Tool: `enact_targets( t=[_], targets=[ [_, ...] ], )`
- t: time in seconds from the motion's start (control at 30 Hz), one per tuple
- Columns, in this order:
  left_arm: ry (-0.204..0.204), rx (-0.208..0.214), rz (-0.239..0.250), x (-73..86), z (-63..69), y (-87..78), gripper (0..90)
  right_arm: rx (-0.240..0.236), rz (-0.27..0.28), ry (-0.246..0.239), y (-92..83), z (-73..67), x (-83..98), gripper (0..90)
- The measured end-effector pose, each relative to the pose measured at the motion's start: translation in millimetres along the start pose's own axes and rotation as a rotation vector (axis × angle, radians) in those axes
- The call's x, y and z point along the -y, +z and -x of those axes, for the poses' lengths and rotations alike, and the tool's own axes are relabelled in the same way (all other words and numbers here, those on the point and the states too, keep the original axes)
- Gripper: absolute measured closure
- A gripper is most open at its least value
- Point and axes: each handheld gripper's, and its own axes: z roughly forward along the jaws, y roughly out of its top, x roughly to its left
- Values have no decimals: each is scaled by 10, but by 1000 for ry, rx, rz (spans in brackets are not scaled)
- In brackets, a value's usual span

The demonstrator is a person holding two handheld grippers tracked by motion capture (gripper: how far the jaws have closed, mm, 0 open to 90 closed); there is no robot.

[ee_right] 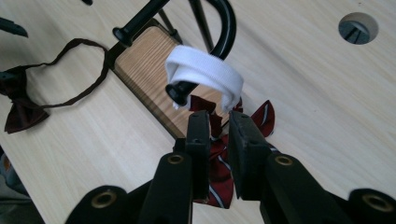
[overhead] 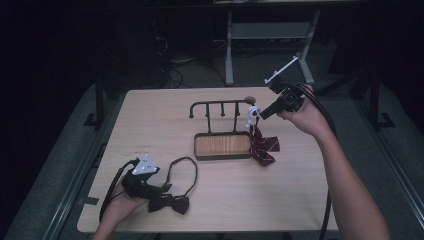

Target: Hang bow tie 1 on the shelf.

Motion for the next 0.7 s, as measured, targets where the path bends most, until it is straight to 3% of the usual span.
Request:
enact_targets(
  t=[0.7],
  targets=[
    [6, -1, -9, -2, -11, 18, 258, -59, 2, 23, 141, 51, 396, 666]
  ],
)
